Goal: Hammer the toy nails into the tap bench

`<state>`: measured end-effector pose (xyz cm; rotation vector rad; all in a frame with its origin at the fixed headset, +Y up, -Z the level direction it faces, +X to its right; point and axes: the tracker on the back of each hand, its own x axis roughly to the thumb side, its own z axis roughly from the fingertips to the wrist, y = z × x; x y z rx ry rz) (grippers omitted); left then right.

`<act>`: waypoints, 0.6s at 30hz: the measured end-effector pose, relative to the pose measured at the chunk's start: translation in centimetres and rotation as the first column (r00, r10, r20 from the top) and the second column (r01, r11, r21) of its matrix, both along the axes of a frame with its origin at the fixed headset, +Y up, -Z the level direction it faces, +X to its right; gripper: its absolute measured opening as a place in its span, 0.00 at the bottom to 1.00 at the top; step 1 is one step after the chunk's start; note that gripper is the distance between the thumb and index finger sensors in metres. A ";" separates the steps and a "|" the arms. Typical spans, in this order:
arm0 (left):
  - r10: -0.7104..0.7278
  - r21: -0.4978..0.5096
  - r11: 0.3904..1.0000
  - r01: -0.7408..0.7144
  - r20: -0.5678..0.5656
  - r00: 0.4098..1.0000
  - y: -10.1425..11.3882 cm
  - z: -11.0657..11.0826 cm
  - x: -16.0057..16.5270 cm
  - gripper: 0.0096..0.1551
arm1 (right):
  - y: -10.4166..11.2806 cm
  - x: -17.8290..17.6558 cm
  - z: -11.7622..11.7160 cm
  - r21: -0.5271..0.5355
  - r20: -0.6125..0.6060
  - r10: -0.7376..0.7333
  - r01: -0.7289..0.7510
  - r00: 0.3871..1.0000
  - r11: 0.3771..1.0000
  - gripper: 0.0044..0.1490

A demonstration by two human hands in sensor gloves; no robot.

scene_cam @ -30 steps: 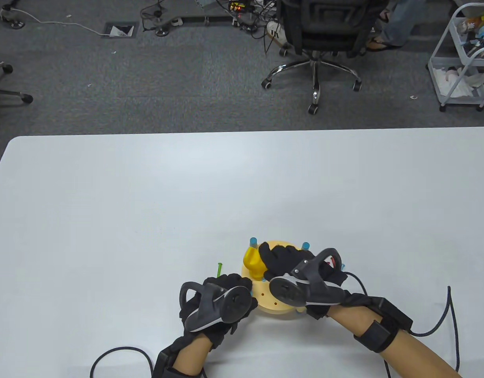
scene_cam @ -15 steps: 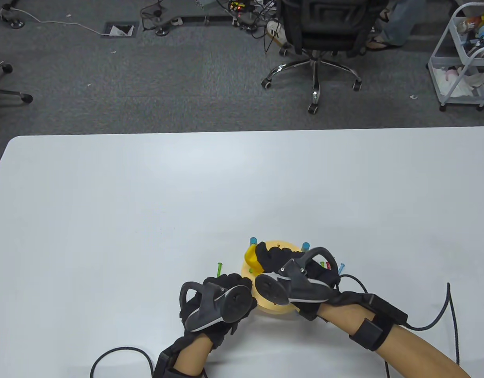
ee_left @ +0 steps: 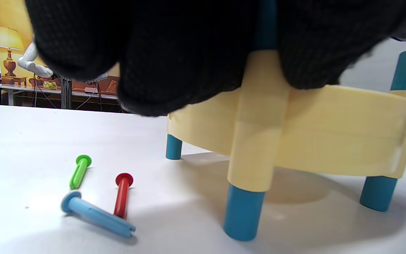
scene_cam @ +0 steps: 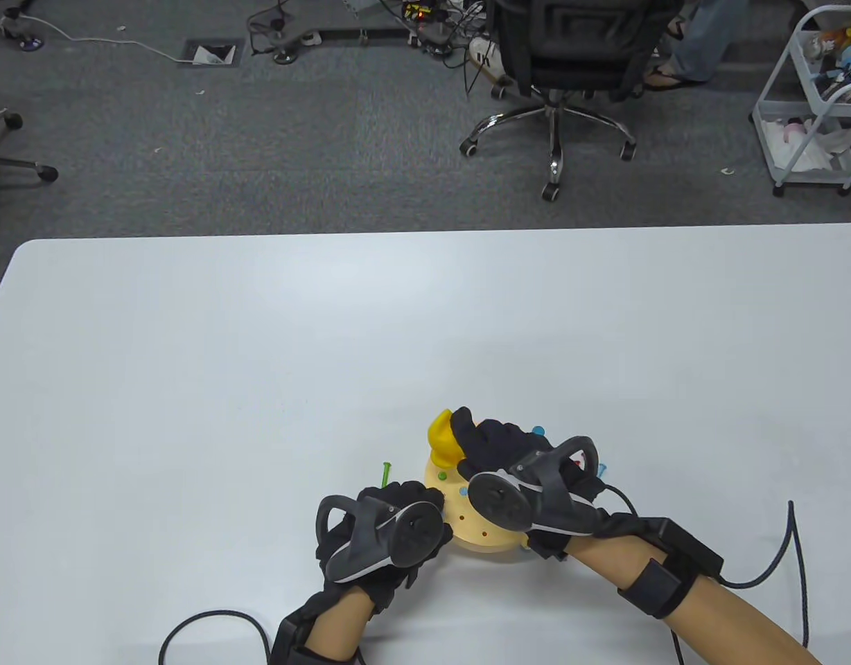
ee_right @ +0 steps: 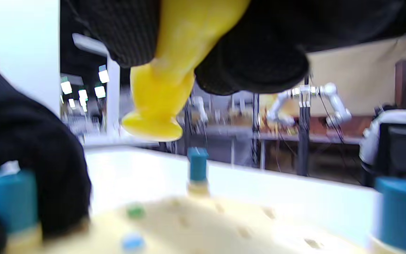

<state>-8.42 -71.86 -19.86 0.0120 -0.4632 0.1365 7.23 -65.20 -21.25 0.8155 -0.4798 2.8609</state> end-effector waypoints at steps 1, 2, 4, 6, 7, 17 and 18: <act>0.000 -0.001 1.000 0.000 -0.001 1.000 0.0 0.0 0.0 0.31 | -0.6 -0.8 -0.6 0.009 -0.057 0.146 -0.145 0.988 0.989 0.37; -0.004 0.004 1.000 0.005 -0.006 1.000 0.0 0.0 0.1 0.30 | -2.6 -0.5 0.1 -0.275 -0.100 0.294 -0.310 0.951 0.910 0.40; -0.003 0.006 1.000 0.003 -0.009 1.000 0.0 0.1 0.1 0.30 | -1.2 -0.9 0.3 -0.146 -0.014 0.281 -0.280 0.960 0.949 0.39; 0.000 0.004 1.000 0.000 -0.009 1.000 0.0 0.0 0.0 0.30 | -1.3 -0.7 -0.1 -0.186 -0.026 0.269 -0.269 0.963 0.945 0.39; -0.003 0.003 1.000 0.003 -0.008 1.000 0.0 0.1 0.1 0.30 | -1.1 0.1 -0.1 -0.085 0.012 0.121 -0.120 0.993 0.989 0.39; -0.052 -0.184 0.982 0.036 -0.082 0.995 0.9 -1.0 -3.4 0.31 | 1.5 9.1 -0.6 -0.283 0.038 -0.202 0.204 0.979 0.937 0.40; -0.076 -0.177 0.983 0.052 -0.130 0.989 0.5 -1.3 -4.1 0.30 | 1.5 9.7 -0.5 -0.299 0.049 -0.229 0.233 0.972 0.925 0.40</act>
